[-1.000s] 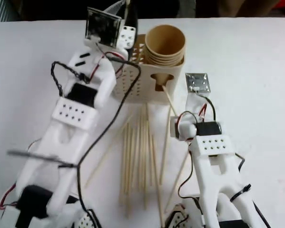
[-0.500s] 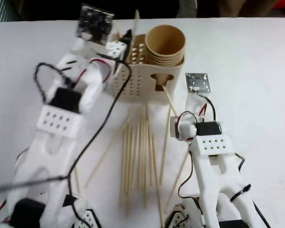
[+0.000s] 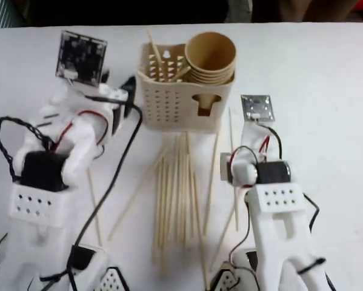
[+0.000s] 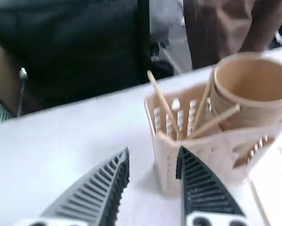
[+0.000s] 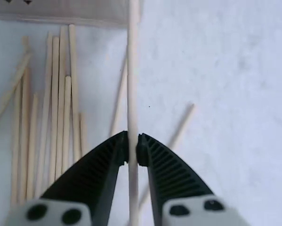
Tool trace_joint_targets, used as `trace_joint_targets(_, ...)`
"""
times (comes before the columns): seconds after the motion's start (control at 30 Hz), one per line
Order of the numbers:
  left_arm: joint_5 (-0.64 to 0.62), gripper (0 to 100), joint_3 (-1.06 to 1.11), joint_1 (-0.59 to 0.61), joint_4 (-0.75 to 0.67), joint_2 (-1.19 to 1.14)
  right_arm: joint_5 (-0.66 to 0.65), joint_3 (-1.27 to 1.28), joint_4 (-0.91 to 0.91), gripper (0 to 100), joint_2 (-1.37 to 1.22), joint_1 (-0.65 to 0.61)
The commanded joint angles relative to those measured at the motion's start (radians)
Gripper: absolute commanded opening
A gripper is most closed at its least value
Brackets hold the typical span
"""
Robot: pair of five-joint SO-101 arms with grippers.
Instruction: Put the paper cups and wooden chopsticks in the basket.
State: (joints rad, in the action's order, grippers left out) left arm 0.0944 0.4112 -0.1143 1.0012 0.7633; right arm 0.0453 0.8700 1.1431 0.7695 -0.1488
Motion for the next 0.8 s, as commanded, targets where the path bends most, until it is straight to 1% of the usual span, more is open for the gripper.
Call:
trace_joint_targets(0.0,0.008,18,0.095,0.008,0.005,0.093,-0.008,-0.046,0.059,1.8,0.099,0.016)
trace_joint_targets(0.13,0.008,18,0.242,0.008,0.005,0.219,-0.017,-0.046,0.119,1.8,0.171,0.016)
trace_joint_targets(0.3,0.009,18,0.44,0.01,0.005,0.406,-0.044,-0.071,0.096,1.8,0.225,0.016)
trace_joint_targets(0.53,0.009,18,0.704,0.01,0.003,0.622,-0.044,-0.244,0.082,1.8,0.24,0.01)
trace_joint_targets(0.6,0.009,18,0.764,0.013,-0.014,0.665,-0.043,-0.315,0.082,1.8,0.234,0.008)
trace_joint_targets(0.67,0.008,18,0.816,0.045,-0.043,0.7,-0.043,-0.377,0.082,1.8,0.232,0.005)
trace_joint_targets(0.77,0.002,18,0.901,0.096,-0.109,0.722,-0.043,-0.454,0.033,1.8,0.232,-0.048)
